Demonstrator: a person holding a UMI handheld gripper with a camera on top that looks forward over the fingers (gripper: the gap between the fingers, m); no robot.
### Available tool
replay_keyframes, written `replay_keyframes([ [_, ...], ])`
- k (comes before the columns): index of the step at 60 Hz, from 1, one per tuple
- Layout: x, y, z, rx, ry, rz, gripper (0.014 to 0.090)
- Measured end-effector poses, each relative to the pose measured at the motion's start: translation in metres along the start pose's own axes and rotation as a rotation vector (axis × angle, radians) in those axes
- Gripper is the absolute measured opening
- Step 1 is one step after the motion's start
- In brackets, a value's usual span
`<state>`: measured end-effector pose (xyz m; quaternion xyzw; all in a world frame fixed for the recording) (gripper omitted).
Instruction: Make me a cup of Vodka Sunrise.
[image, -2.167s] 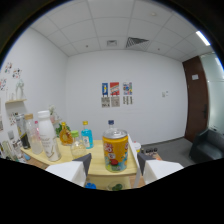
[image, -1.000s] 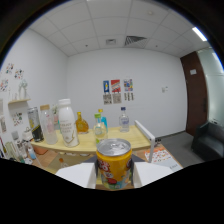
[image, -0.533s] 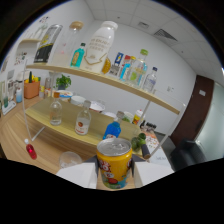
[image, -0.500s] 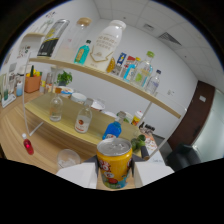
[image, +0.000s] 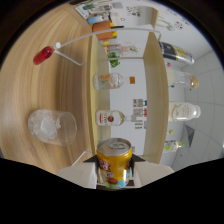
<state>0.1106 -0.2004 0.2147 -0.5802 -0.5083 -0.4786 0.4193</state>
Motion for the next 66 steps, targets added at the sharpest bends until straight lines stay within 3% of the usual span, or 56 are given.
replay_keyframes([
  [17,-0.015,-0.025,0.004,0.096,0.017,-0.418,0.0506],
  [33,-0.018,-0.027,0.004,0.097,0.003,-0.331,0.0510],
  [50,0.041,-0.005,-0.025,0.141,-0.010,0.534,0.0510],
  [57,0.062,0.024,-0.041,0.184,-0.032,0.994,0.0514],
  [66,0.058,0.072,-0.043,0.172,-0.040,1.342,0.0513],
])
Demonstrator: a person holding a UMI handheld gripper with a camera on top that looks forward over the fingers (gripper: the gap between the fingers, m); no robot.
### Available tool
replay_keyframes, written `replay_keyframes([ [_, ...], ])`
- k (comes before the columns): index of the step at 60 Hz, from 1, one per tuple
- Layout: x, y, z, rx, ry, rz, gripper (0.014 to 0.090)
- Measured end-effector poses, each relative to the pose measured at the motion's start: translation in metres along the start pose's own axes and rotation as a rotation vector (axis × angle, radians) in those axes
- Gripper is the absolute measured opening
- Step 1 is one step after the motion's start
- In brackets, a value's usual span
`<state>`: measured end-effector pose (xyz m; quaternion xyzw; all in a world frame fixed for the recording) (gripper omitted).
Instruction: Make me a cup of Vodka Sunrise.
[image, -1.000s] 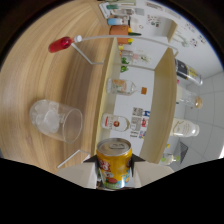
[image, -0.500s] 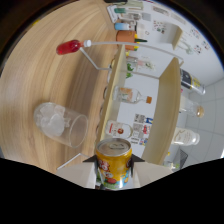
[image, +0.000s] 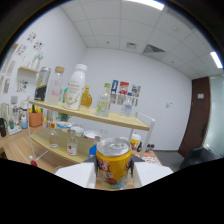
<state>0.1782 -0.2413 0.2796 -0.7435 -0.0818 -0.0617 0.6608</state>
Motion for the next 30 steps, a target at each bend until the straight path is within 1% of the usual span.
replay_keyframes([
  [5,0.021,0.025,0.002,-0.023,0.004,0.097,0.0512],
  [16,0.054,0.111,0.025,-0.136,0.020,0.221,0.0512],
  [22,0.059,0.148,0.038,-0.187,0.023,0.245,0.0512],
  [30,0.056,0.188,0.050,-0.249,0.000,0.270,0.0513],
])
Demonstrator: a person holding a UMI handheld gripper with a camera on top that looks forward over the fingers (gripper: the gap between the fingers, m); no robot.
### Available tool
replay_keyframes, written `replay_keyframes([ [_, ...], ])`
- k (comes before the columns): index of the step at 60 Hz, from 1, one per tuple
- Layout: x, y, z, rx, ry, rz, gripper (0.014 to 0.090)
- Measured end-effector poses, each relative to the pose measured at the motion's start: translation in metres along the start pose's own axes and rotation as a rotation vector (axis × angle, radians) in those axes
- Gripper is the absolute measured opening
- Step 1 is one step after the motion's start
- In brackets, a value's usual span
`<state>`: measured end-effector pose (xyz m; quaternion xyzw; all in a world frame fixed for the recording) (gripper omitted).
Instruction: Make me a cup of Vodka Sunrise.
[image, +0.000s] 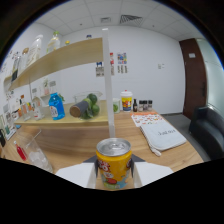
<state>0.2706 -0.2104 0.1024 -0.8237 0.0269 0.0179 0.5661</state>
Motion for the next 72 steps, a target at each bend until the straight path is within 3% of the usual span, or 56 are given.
replay_keyframes([
  [19,-0.003,0.050,0.025,-0.112,-0.032,-0.010,0.0514],
  [49,0.004,0.060,0.009,-0.102,0.005,-0.030,0.0546],
  [52,0.006,0.061,0.007,-0.107,0.017,-0.029,0.0584],
  [55,0.007,0.057,0.004,-0.110,0.028,-0.033,0.0754],
  [58,0.008,0.052,-0.002,-0.113,0.044,-0.042,0.0869],
  [72,-0.023,-0.008,-0.056,-0.038,0.079,-0.064,0.0857],
])
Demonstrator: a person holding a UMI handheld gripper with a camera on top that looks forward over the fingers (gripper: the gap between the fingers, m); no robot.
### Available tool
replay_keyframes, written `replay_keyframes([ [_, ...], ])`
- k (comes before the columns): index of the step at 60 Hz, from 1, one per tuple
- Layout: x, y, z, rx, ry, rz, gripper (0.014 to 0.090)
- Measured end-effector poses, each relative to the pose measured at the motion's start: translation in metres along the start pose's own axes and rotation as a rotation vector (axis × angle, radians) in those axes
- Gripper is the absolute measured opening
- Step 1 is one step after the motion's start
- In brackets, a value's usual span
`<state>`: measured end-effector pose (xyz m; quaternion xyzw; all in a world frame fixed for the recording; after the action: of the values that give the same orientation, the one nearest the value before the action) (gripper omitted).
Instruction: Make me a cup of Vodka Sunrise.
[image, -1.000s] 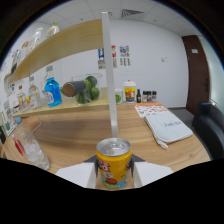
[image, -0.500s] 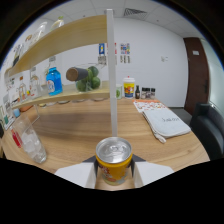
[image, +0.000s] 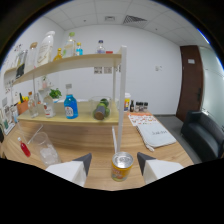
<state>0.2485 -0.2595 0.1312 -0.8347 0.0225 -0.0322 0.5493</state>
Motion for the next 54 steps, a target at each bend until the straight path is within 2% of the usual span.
replay_keyframes([
  [10,-0.051,-0.028,-0.043,0.041,-0.018,-0.016,0.0856],
  [28,-0.153,-0.017,-0.067,0.006,-0.099,0.016,0.0864],
  [39,-0.177,-0.032,-0.072,0.014,-0.107,0.035,0.0866],
  [54,-0.188,-0.093,-0.078,0.080,-0.127,0.038,0.0864],
])
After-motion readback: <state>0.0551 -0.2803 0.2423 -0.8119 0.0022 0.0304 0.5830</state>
